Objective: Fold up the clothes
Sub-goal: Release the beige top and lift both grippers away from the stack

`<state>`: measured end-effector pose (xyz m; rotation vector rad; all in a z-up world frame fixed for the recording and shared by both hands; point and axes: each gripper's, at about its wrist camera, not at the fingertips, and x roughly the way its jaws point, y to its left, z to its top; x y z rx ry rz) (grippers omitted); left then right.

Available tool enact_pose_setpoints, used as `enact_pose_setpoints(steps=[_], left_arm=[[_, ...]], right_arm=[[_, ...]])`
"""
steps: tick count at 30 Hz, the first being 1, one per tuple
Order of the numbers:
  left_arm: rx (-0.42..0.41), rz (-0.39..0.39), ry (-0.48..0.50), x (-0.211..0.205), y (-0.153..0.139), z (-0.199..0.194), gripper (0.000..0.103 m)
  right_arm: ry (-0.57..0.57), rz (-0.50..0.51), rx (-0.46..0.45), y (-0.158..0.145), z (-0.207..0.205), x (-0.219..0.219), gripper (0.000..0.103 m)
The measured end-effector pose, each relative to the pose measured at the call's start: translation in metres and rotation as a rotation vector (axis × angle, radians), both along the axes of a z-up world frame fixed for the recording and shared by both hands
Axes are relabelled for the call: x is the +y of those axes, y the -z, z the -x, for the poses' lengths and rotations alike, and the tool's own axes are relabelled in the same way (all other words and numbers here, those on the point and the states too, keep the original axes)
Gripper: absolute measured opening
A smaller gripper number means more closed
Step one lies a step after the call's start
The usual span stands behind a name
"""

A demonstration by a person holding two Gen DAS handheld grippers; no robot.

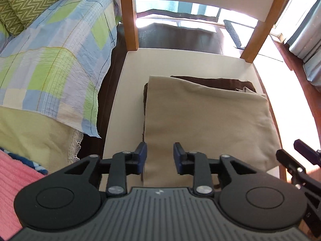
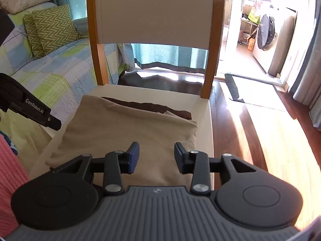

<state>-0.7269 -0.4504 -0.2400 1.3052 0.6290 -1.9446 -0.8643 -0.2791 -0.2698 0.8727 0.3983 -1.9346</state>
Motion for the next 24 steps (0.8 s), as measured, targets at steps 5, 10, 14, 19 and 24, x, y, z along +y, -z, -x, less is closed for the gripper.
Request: enact_pose_setpoints(steps=[5, 10, 14, 19, 24], left_arm=[[0.011, -0.006, -0.019, 0.033, -0.010, -0.020, 0.062], [0.028, -0.012, -0.017, 0.069, -0.006, -0.044, 0.064], [0.018, 0.015, 0.026, 0.105, -0.008, -0.060, 0.065], [0.064, 0.016, 0.066, 0.137, -0.019, -0.068, 0.068], [0.088, 0.064, 0.096, 0.164, -0.041, -0.061, 0.071]], right_arm=[[0.109, -0.002, -0.073, -0.009, -0.032, 0.040, 0.083], [0.183, 0.031, -0.074, -0.016, -0.053, 0.072, 0.093], [0.213, 0.044, -0.064, -0.021, -0.075, 0.107, 0.093], [0.242, 0.054, -0.030, -0.032, -0.097, 0.146, 0.097], [0.275, 0.087, -0.004, -0.050, -0.105, 0.178, 0.098]])
